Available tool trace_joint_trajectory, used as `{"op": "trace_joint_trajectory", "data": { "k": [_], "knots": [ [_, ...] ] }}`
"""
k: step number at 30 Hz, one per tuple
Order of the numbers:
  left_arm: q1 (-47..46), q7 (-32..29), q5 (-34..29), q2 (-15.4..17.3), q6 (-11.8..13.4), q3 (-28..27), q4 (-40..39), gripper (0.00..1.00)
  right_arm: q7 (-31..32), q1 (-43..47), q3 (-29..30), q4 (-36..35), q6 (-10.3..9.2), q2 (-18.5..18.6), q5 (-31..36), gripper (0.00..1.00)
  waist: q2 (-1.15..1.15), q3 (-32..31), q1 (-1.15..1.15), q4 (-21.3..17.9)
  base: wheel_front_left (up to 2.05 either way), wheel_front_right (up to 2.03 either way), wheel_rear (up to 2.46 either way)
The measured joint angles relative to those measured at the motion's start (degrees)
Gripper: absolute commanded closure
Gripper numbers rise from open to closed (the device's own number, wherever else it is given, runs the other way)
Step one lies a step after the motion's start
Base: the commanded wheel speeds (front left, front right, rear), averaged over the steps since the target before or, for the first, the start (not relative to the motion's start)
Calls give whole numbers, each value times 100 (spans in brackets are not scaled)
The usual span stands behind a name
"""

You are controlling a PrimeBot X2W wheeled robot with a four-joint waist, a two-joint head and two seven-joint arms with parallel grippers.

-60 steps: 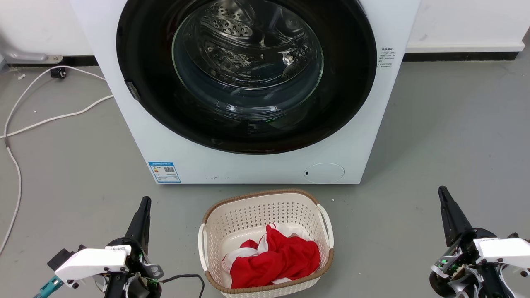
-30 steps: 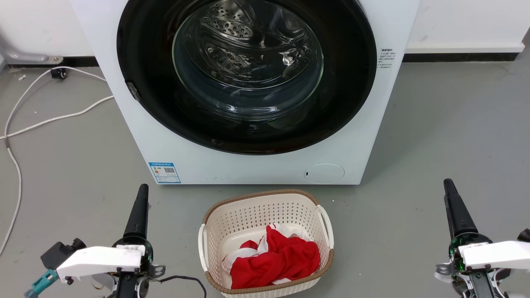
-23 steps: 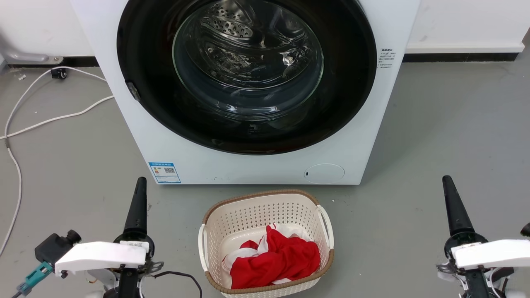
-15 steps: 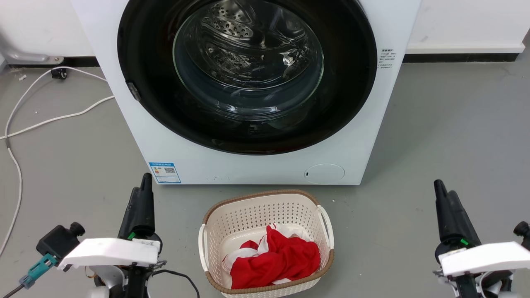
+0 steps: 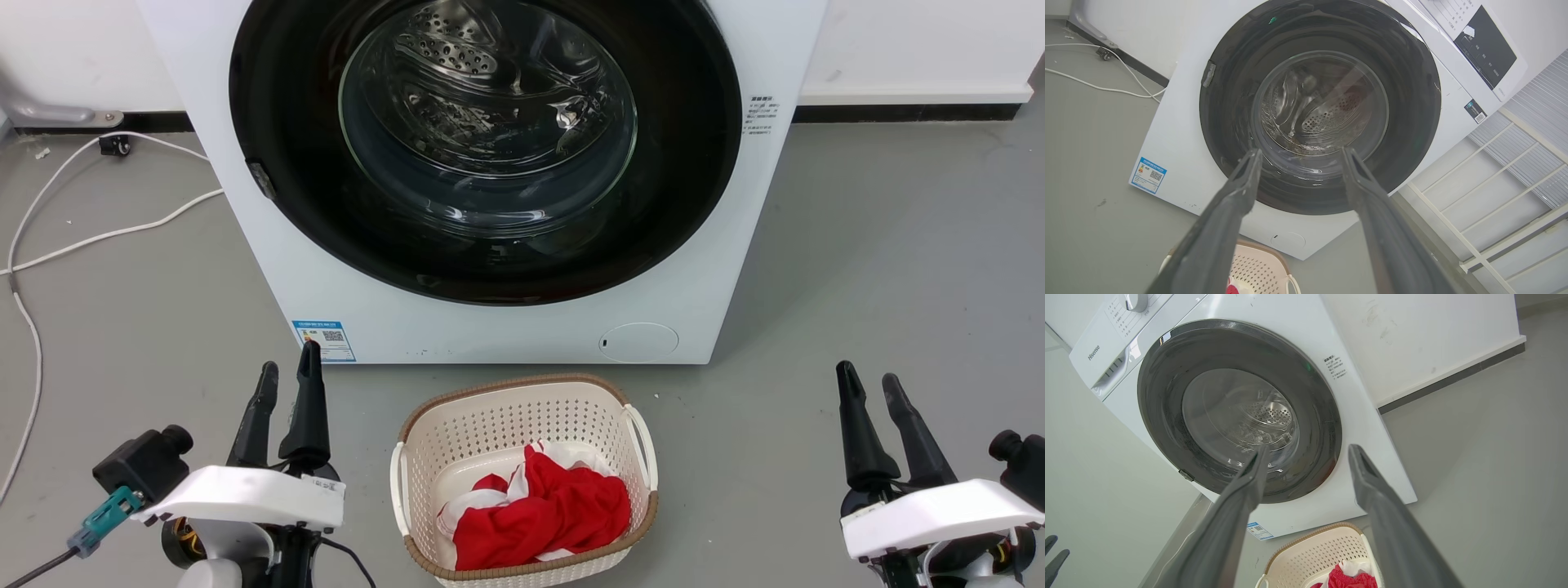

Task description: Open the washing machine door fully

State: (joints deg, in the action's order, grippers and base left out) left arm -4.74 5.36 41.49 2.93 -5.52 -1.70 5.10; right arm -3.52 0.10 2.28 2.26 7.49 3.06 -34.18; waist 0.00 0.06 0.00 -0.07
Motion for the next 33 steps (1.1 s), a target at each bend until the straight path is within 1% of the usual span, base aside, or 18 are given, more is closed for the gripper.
{"op": "trace_joint_trajectory", "data": {
  "k": [6,16,23,33],
  "knots": [
    [0,103,-531,47,57,83,2,0,3,27,-20,-89,0,-1,550,0,0,-3,0,-2,0,0,0],
    [-1,269,-1248,165,158,200,1,0,37,120,-21,-158,0,-2,1350,0,0,-6,0,1,0,0,0],
    [-2,369,-1662,202,220,298,-3,0,37,126,-13,-186,1,-2,1875,0,0,-14,0,4,0,0,0],
    [-3,503,-2187,248,301,391,-9,0,33,126,-29,-203,1,-2,2453,0,0,-14,0,9,0,0,0]
  ]
}}
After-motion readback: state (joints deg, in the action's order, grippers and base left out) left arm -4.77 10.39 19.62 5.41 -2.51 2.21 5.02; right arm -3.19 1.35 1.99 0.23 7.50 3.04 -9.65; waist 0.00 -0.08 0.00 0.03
